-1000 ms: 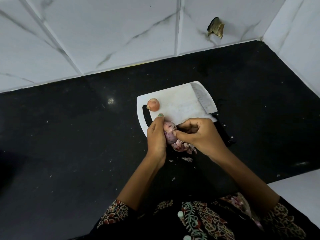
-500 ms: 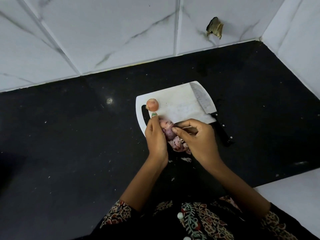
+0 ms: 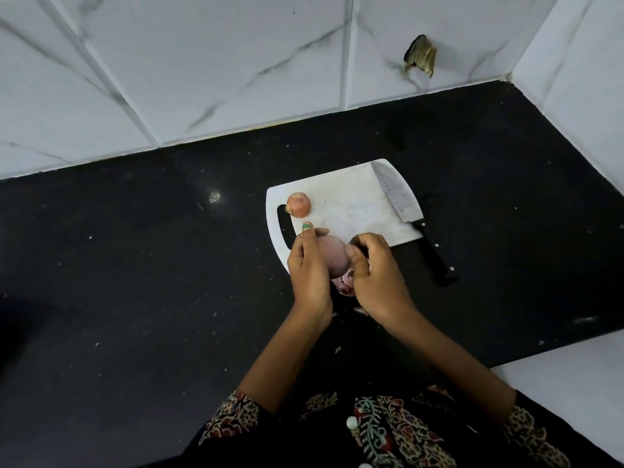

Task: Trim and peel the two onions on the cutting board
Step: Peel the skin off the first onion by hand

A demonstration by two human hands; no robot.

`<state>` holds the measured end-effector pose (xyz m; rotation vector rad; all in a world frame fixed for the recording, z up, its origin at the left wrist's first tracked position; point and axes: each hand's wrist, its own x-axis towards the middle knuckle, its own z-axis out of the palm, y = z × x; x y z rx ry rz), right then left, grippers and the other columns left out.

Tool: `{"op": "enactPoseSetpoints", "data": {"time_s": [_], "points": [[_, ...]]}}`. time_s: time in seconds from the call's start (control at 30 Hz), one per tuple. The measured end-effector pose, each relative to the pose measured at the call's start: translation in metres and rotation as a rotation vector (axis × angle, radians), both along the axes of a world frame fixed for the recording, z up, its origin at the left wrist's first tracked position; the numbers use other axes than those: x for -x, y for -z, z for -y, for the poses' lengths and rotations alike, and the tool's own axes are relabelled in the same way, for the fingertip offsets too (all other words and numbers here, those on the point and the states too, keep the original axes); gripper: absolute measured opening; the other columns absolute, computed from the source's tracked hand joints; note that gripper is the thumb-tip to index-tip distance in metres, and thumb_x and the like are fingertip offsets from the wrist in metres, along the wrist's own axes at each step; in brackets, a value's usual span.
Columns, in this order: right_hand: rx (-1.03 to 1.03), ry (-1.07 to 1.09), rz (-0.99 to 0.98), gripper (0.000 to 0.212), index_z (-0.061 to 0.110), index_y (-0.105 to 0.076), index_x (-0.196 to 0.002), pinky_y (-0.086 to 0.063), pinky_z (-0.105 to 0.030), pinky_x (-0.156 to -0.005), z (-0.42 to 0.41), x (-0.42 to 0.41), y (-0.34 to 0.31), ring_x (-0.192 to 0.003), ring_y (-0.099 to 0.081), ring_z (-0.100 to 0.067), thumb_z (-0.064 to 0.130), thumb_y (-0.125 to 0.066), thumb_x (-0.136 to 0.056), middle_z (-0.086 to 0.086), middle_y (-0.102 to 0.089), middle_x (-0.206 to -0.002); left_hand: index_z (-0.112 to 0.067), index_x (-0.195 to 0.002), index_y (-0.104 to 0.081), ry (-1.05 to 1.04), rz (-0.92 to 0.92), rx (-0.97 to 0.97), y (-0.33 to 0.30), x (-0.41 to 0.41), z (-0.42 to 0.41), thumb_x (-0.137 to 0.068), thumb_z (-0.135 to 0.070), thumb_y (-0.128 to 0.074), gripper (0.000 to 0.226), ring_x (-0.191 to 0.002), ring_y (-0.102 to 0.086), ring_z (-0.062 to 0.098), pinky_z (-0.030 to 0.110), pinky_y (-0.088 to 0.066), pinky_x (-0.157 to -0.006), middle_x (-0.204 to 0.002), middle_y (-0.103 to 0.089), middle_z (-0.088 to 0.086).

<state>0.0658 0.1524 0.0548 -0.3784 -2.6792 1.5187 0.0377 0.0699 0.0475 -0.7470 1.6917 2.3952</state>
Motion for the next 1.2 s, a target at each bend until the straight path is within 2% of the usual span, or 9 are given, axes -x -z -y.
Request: {"op": "enactPoseSetpoints", "data": {"time_s": [0.13, 0.23, 0.43, 0.57, 0.7, 0.83, 0.97, 1.1, 1.2], "points": [[0.344, 0.246, 0.196, 0.018, 0.008, -0.053, -0.102, -0.052, -0.029, -0.064, -0.001, 0.009, 0.013, -0.081, -0.061, -0.018, 0.018, -0.038, -0.100, -0.008, -0.060, -0.096, -0.014, -0.083, -0.059, 0.046, 0.105, -0.218, -0.005, 0.000, 0.000, -0.098, -0.043, -0.043, 0.036, -0.068, -0.067, 0.019, 0.030, -0.057, -0.067, -0.074, -0.067, 0.007], [0.383, 0.412, 0.264, 0.014, 0.010, -0.056, -0.096, -0.055, -0.038, -0.074, -0.011, 0.011, 0.031, -0.086, -0.065, -0.024, 0.016, -0.043, -0.098, -0.009, -0.064, -0.093, -0.014, -0.100, -0.061, 0.068, 0.198, -0.400, -0.008, 0.001, 0.006, -0.096, -0.052, -0.042, 0.042, -0.068, -0.071, 0.016, 0.030, -0.058, -0.064, -0.079, -0.072, 0.004], [0.447, 0.362, 0.131, 0.021, 0.017, -0.059, -0.081, -0.055, -0.023, -0.060, -0.024, 0.006, 0.026, -0.065, -0.065, -0.015, -0.001, -0.054, -0.091, -0.008, -0.067, -0.081, -0.009, -0.101, -0.057, 0.036, 0.335, -0.722, -0.008, 0.002, 0.013, -0.091, -0.060, -0.044, 0.053, -0.059, -0.067, 0.018, 0.029, -0.057, -0.055, -0.077, -0.068, 0.007], [0.283, 0.229, 0.022, 0.025, 0.019, -0.067, -0.083, -0.053, -0.027, -0.079, -0.030, 0.007, 0.017, -0.083, -0.068, -0.014, -0.003, -0.055, -0.088, 0.000, -0.070, -0.085, -0.009, -0.093, -0.059, 0.087, 0.355, -0.626, -0.008, 0.005, 0.016, -0.097, -0.038, -0.039, 0.035, -0.073, -0.063, 0.024, 0.038, -0.058, -0.061, -0.086, -0.064, 0.011], [0.113, 0.168, -0.036, 0.019, 0.010, -0.068, -0.098, -0.047, -0.020, -0.076, -0.035, 0.011, 0.012, -0.085, -0.061, -0.008, 0.008, -0.049, -0.096, 0.007, -0.065, -0.086, -0.010, -0.098, -0.058, 0.208, 0.311, -0.516, -0.013, 0.005, 0.023, -0.096, -0.020, -0.036, 0.024, -0.087, -0.062, 0.031, 0.049, -0.057, -0.066, -0.105, -0.059, 0.014], [0.094, 0.130, -0.025, 0.019, 0.015, -0.066, -0.093, -0.047, -0.022, -0.073, -0.038, 0.013, 0.012, -0.080, -0.061, -0.008, 0.010, -0.048, -0.097, 0.014, -0.062, -0.080, -0.010, -0.098, -0.059, 0.232, 0.263, -0.461, -0.014, 0.007, 0.025, -0.097, -0.024, -0.048, 0.017, -0.076, -0.069, 0.022, 0.035, -0.061, -0.061, -0.101, -0.065, 0.012], [0.082, 0.073, 0.002, 0.016, 0.014, -0.069, -0.095, -0.046, -0.009, -0.070, -0.042, 0.011, 0.014, -0.079, -0.062, 0.003, 0.005, -0.056, -0.091, 0.015, -0.064, -0.080, -0.013, -0.092, -0.063, 0.223, 0.230, -0.382, -0.013, 0.008, 0.025, -0.094, -0.026, -0.055, 0.015, -0.067, -0.070, 0.013, 0.025, -0.057, -0.055, -0.080, -0.073, 0.004], [0.102, 0.072, -0.007, 0.009, 0.019, -0.068, -0.084, -0.049, -0.020, -0.070, -0.042, 0.010, 0.009, -0.074, -0.062, -0.001, 0.010, -0.068, -0.084, 0.011, -0.066, -0.078, -0.017, -0.088, -0.066, 0.236, 0.191, -0.318, -0.011, 0.007, 0.023, -0.094, -0.024, -0.054, 0.015, -0.068, -0.069, 0.010, 0.021, -0.054, -0.053, -0.079, -0.073, -0.001], [0.275, 0.013, 0.060, 0.005, 0.020, -0.068, -0.088, -0.056, -0.032, -0.078, -0.037, 0.011, -0.005, -0.081, -0.067, -0.011, 0.022, -0.069, -0.084, 0.003, -0.071, -0.086, -0.015, -0.093, -0.066, 0.256, 0.119, -0.236, -0.008, 0.006, 0.020, -0.095, -0.023, -0.052, 0.016, -0.072, -0.067, 0.010, 0.021, -0.052, -0.056, -0.081, -0.072, -0.001]]}}
